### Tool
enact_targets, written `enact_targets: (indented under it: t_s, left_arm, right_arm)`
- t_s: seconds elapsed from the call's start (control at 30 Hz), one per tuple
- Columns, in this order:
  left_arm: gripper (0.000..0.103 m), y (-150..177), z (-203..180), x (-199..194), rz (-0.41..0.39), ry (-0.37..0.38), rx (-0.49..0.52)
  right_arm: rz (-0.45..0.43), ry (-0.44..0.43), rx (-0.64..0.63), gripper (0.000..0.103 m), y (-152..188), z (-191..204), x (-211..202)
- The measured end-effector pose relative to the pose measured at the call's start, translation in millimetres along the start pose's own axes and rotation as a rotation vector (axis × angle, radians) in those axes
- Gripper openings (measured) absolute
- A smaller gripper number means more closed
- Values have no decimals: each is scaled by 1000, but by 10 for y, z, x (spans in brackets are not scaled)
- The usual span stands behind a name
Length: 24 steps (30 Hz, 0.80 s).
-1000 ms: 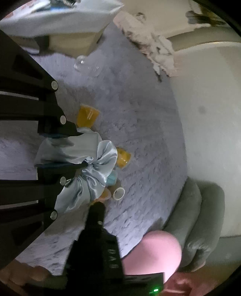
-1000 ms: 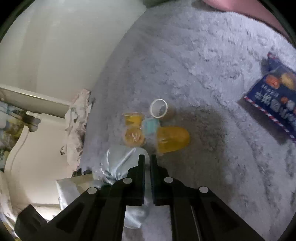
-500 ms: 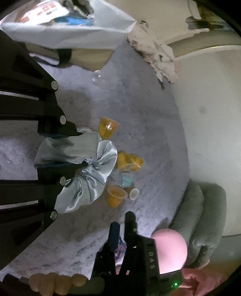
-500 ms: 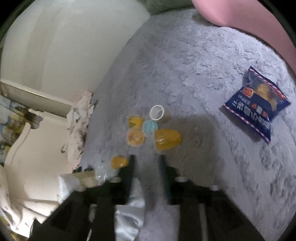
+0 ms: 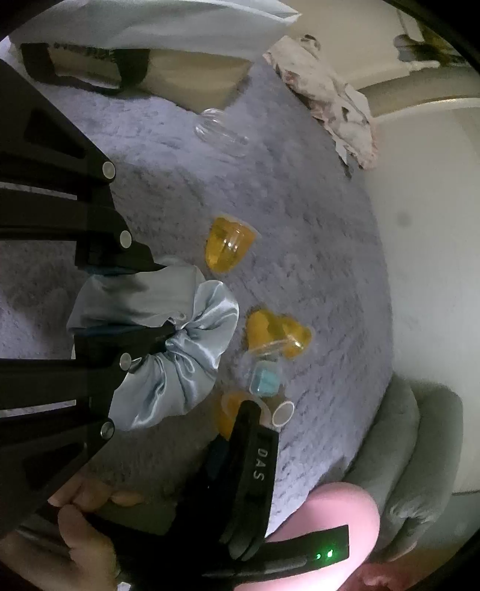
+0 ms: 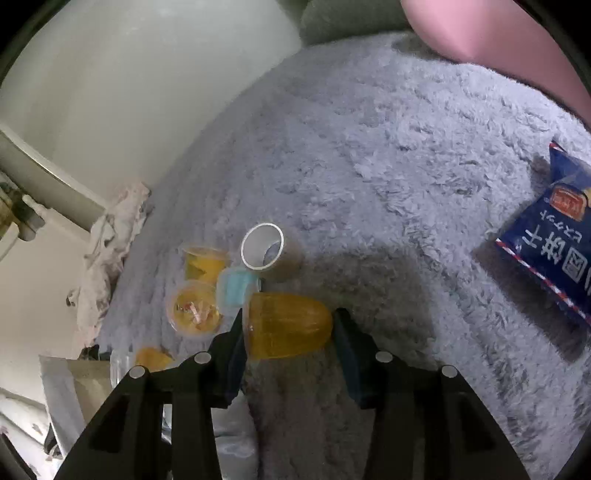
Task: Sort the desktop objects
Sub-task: 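Lift the scrunchie with the left gripper while the right grasps an orange jelly cup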
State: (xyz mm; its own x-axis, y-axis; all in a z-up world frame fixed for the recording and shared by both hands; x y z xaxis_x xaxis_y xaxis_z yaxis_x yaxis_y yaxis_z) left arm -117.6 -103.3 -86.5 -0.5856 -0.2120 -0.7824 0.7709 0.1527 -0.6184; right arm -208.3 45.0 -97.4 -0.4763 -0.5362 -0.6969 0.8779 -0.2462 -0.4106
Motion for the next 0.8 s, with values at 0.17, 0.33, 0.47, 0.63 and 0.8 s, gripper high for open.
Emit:
enact_targets:
  t_s: [0.17, 0.33, 0.47, 0.63, 0.8]
  left_arm:
    - [21, -63, 87, -193, -38, -3, -27]
    - [21, -201, 223, -572, -105, -30, -42]
    - [21, -398, 425, -1038, -221, -33, -84]
    - [21, -587, 757, -1597, -344, -96, -127]
    - [21, -633, 1133, -2098, -433, -194, -175]
  right_arm:
    - [58, -63, 37, 42, 50, 88, -113]
    - [95, -136, 30, 42, 68, 445, -398]
    - [126, -239, -5, 42, 27, 924, -731]
    - [119, -350, -111, 42, 6, 1545, -1210]
    - [129, -460, -202, 42, 174, 2083, -1521]
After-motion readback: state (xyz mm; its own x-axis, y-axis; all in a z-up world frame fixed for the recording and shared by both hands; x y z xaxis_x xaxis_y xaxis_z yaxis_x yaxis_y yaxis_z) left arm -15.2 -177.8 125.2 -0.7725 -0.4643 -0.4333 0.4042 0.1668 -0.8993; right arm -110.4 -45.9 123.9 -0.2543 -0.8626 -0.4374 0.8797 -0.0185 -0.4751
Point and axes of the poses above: each gripper's, at about its wrist camera, not at the fingertips, and x roughly the way its jaws point, z to its left, y to its underside, the point moved 8 cm from there along x, roughly the way its jaws point, and after that the axes turned 2 degrees about z, right-handed, at the moved point
